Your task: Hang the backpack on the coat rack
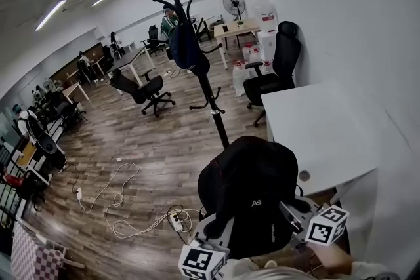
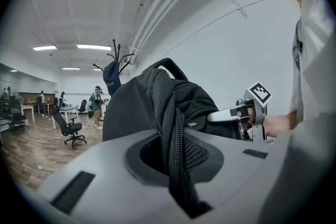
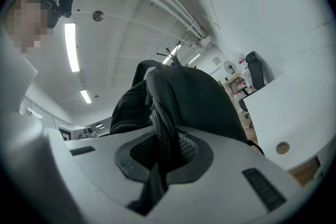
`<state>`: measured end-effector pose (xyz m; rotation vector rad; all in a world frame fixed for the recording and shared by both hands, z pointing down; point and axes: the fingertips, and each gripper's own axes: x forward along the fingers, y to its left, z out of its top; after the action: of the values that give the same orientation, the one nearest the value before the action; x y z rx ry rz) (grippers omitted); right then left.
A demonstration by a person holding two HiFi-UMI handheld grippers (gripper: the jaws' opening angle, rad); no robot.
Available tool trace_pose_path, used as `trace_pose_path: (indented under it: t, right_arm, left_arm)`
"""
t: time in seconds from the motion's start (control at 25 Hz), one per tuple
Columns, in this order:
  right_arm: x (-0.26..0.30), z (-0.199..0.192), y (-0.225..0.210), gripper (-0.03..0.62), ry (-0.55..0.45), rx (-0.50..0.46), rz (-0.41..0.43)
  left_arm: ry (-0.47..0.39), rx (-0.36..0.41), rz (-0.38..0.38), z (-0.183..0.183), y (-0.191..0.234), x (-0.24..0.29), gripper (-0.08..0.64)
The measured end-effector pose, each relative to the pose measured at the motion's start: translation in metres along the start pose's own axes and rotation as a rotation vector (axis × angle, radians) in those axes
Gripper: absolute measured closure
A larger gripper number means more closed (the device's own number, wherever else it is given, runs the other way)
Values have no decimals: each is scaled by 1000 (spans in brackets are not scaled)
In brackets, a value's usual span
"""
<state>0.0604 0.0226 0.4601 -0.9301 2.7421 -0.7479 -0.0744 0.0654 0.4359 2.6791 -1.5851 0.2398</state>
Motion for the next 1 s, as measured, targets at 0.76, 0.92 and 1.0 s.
trace_pose_path:
  t: [0.76,0.92,1.0]
  right_arm:
    - [57,24,-24,561,2,-3,-21]
    - [72,32,-23,561,-2,-16,-21]
    - [81,35,-22,561,-6,-17,-24]
  left_arm:
    - [-36,18,-12,7,57,42,526]
    - [-47,10,-15,15,73,46,526]
    - [-56,9,-24,17,82,49,526]
